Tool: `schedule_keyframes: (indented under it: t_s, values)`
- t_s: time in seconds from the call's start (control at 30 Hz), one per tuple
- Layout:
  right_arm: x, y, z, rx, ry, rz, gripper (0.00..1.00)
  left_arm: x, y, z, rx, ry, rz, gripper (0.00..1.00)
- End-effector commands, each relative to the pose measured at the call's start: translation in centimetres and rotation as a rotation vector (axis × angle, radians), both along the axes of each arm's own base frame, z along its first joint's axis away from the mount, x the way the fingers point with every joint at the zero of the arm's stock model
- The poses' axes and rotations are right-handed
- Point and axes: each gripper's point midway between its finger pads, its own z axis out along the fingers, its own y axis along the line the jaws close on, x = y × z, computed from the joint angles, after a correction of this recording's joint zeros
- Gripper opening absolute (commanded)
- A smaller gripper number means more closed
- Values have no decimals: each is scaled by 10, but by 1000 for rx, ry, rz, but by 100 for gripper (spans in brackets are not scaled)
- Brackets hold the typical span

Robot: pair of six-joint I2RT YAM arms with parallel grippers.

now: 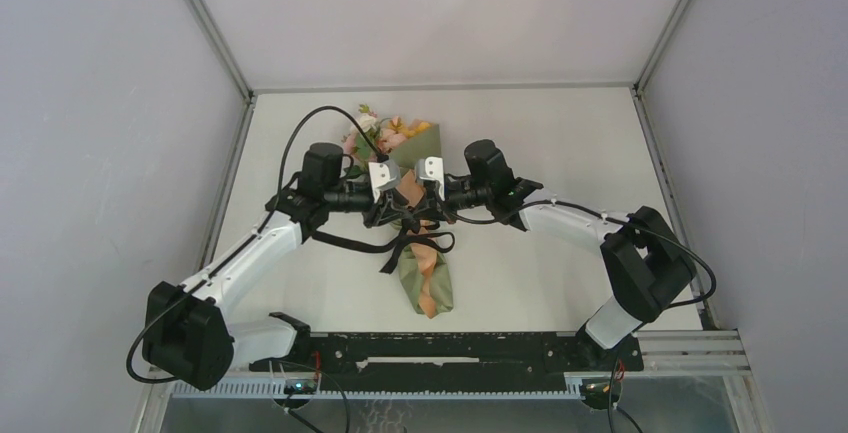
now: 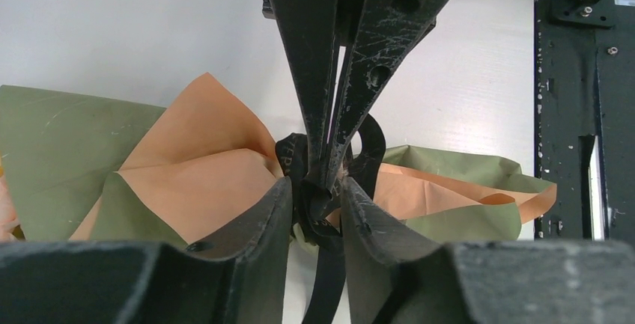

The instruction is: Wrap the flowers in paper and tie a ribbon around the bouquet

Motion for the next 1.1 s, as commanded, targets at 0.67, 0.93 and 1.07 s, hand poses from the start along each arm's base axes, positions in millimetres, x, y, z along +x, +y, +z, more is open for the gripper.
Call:
schedule_keyframes:
  t_s: [0.67, 0.93, 1.07]
  values:
    - [45, -42, -40, -111, 340, -351, 63, 13, 25, -11, 15, -42, 153, 0]
    - [36, -29, -48, -119, 333, -301, 53, 17, 30, -8, 8, -54, 187, 0]
    - [38, -24, -49, -108, 310, -293, 51, 16, 31, -10, 6, -49, 187, 0]
